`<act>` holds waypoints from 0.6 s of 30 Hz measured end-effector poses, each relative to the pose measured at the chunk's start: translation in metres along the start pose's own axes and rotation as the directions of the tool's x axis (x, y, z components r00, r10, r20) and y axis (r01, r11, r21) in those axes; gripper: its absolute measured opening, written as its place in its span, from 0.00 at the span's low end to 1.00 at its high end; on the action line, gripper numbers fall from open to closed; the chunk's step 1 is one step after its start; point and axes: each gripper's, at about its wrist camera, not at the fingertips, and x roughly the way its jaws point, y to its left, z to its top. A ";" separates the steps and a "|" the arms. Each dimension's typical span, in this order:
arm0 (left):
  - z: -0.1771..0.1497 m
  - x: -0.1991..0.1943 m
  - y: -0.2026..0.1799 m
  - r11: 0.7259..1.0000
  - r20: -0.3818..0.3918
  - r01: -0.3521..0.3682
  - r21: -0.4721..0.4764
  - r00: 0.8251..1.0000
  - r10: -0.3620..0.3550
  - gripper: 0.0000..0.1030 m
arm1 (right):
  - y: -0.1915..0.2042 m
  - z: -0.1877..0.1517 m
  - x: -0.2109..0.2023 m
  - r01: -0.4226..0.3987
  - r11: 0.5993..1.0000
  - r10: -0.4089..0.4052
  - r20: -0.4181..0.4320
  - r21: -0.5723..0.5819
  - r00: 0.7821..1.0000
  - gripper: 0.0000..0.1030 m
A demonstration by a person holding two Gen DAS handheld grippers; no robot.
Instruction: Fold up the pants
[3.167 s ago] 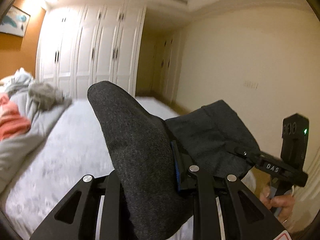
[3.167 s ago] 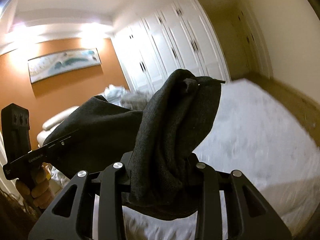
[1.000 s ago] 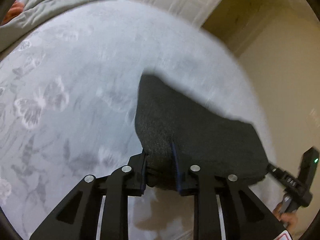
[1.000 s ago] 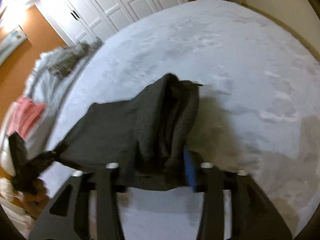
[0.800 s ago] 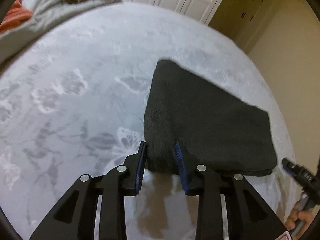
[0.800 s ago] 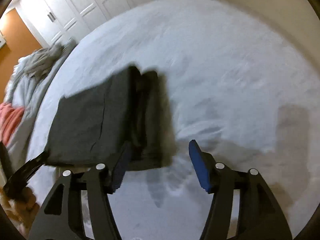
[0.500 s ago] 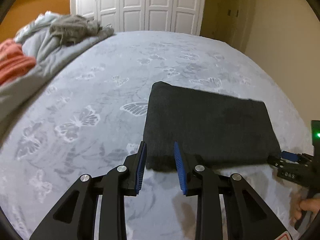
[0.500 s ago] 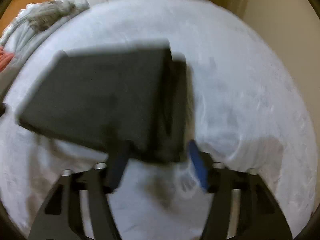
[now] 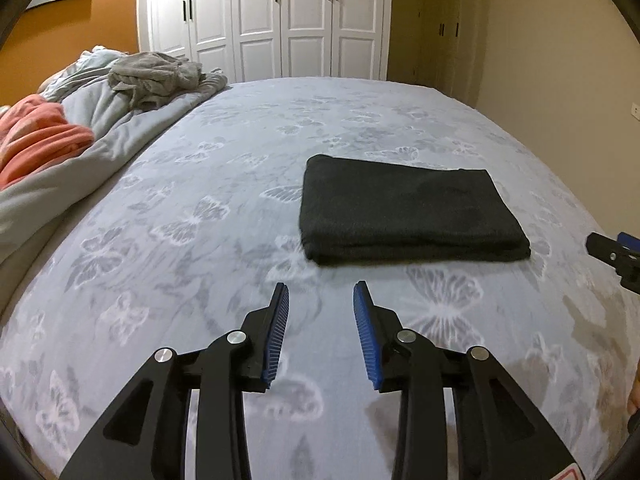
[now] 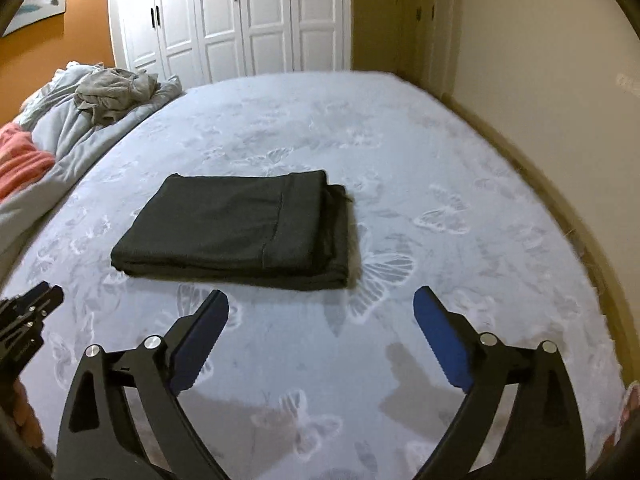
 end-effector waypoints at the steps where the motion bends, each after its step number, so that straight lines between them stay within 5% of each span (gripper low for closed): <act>1: -0.004 -0.003 0.002 1.000 -0.002 -0.002 -0.001 1.000 0.002 0.31 | 0.003 -0.006 -0.009 0.021 1.000 -0.021 0.012 -0.018 1.000 0.89; 5: -0.020 -0.015 0.008 1.000 -0.003 -0.008 -0.003 1.000 0.008 0.31 | 0.004 -0.028 -0.024 0.072 0.997 -0.071 0.046 -0.039 0.996 0.93; 11: -0.038 -0.017 0.010 0.999 0.010 -0.032 0.009 0.999 0.032 0.32 | 0.003 -0.061 -0.020 0.032 0.999 -0.032 0.009 -0.007 0.999 0.94; 18: -0.053 -0.009 0.003 0.999 0.072 -0.038 0.005 0.997 0.037 0.66 | 0.022 -0.082 0.001 0.064 0.996 -0.063 0.006 -0.065 0.998 0.94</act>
